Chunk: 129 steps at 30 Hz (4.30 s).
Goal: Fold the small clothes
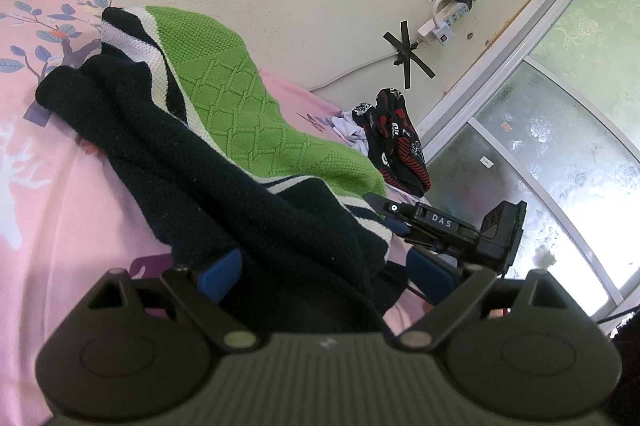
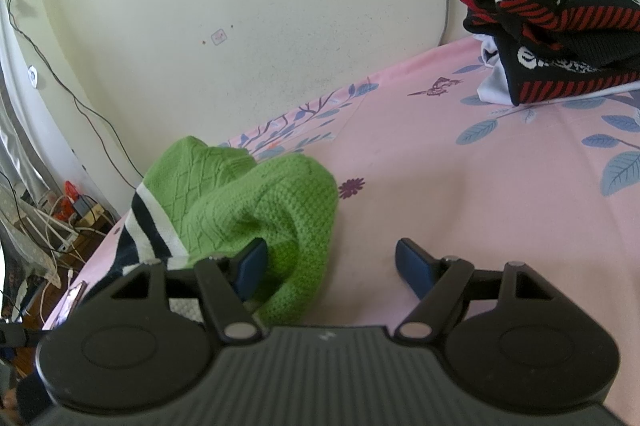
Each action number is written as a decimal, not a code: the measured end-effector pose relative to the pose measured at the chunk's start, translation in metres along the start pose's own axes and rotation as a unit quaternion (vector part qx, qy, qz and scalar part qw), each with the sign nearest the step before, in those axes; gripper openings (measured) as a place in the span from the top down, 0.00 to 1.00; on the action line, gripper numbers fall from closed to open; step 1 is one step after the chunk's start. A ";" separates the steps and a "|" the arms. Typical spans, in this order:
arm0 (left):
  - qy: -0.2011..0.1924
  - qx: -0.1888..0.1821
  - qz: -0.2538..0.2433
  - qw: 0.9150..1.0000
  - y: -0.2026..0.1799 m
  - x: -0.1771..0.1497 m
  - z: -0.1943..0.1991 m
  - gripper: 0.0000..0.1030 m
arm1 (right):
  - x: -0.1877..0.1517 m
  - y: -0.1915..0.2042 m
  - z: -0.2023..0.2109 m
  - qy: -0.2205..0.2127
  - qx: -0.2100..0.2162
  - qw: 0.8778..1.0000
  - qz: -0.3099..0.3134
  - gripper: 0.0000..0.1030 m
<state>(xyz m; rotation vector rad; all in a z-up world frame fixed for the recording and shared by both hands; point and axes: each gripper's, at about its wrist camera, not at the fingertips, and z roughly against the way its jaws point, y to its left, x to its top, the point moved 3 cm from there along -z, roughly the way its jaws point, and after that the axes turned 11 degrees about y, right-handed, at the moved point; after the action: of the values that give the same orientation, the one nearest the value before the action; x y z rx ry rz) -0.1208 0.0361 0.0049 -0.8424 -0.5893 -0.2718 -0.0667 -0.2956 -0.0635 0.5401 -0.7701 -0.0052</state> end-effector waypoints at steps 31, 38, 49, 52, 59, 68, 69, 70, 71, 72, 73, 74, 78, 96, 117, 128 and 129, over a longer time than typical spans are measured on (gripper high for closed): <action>0.000 0.001 0.001 1.000 0.000 0.001 -0.001 0.08 | 0.000 0.000 0.000 0.000 0.001 1.000 0.000 0.29; 0.000 0.001 0.001 1.000 0.000 0.001 -0.001 0.08 | 0.000 0.001 0.000 0.000 0.001 1.000 -0.001 0.29; 0.000 0.000 0.001 1.000 0.000 0.001 -0.001 0.07 | 0.000 0.001 0.000 0.000 0.002 1.000 -0.001 0.29; 0.000 0.000 0.001 1.000 0.000 0.001 -0.001 0.07 | 0.000 0.000 0.000 0.000 0.002 1.000 -0.001 0.29; 0.000 0.000 0.001 1.000 0.000 0.001 -0.001 0.07 | 0.000 0.000 0.000 0.000 0.001 1.000 -0.001 0.29; 0.000 0.000 0.001 1.000 0.000 0.001 0.000 0.07 | 0.000 0.000 0.000 0.000 0.003 1.000 -0.001 0.29; 0.000 0.000 0.001 1.000 0.000 0.001 0.000 0.07 | 0.001 0.000 0.000 0.000 0.003 1.000 -0.001 0.29; 0.000 0.000 0.001 1.000 0.000 0.001 -0.001 0.07 | 0.001 0.000 0.000 0.000 0.003 1.000 -0.001 0.29; 0.000 0.000 0.001 1.000 0.000 0.001 0.000 0.07 | 0.000 0.001 0.000 0.000 0.003 1.000 -0.001 0.29; 0.000 0.000 0.001 1.000 0.000 0.001 0.000 0.07 | 0.001 0.000 0.000 0.000 0.003 1.000 -0.001 0.29; 0.000 0.000 0.002 1.000 0.000 0.001 -0.001 0.07 | 0.001 0.000 0.000 0.000 0.003 1.000 -0.001 0.29; 0.000 0.000 0.002 1.000 0.000 0.001 -0.001 0.07 | 0.000 0.001 0.000 0.000 0.003 1.000 -0.001 0.29; 0.000 0.000 0.002 1.000 0.000 0.001 0.000 0.07 | 0.001 0.000 0.001 0.000 0.003 1.000 -0.001 0.29; 0.001 0.000 0.002 1.000 0.000 0.001 0.000 0.07 | 0.001 0.000 0.000 0.000 0.003 1.000 -0.001 0.29; 0.001 0.000 0.002 1.000 0.000 0.002 0.000 0.07 | 0.001 -0.001 0.001 0.000 0.004 1.000 -0.001 0.29; 0.001 0.000 0.002 1.000 0.000 0.002 -0.001 0.07 | 0.001 0.000 0.000 0.000 0.003 1.000 -0.001 0.28; 0.001 0.000 0.002 1.000 0.000 0.002 0.000 0.07 | 0.001 0.000 0.001 0.000 0.003 1.000 -0.001 0.28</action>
<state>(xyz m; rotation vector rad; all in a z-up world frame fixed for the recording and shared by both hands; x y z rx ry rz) -0.1193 0.0358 0.0055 -0.8431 -0.5856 -0.2683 -0.0665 -0.2962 -0.0626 0.5470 -0.7702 -0.0039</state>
